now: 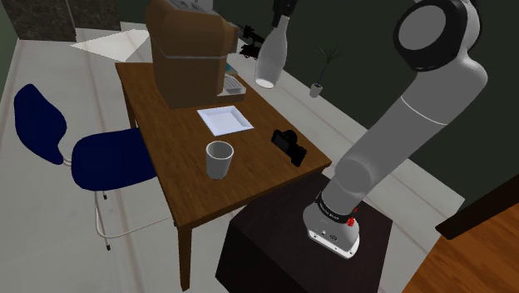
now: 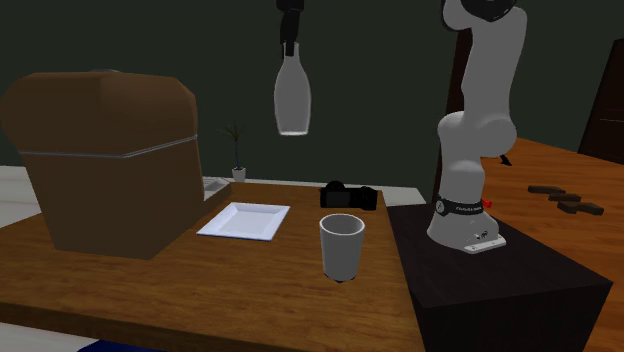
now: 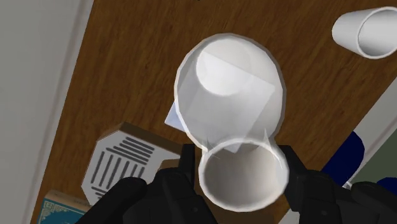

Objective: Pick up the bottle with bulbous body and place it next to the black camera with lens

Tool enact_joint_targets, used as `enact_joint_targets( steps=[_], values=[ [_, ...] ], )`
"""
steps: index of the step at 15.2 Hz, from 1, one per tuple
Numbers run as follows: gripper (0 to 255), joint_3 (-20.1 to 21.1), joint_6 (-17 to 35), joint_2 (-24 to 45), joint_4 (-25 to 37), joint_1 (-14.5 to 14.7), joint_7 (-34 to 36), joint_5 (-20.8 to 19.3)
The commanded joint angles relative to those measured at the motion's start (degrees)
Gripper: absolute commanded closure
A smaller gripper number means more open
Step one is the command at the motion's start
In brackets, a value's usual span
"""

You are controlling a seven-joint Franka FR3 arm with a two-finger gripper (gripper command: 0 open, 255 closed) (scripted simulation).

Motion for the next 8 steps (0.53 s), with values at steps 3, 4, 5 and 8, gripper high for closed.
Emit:
enact_joint_targets(
  steps=[3,4,5,8],
  values=[
    [255,-3.4,-3.6,2.8,6.0,-2.7,-5.8,0.6],
    [255,-4.2,-4.6,3.7,7.8,-3.4,-7.2,0.9],
    [255,-5.0,-5.6,4.8,9.7,-4.1,-8.7,1.2],
    [255,-7.5,-9.1,8.5,16.5,-6.6,-13.0,2.5]
  ],
)
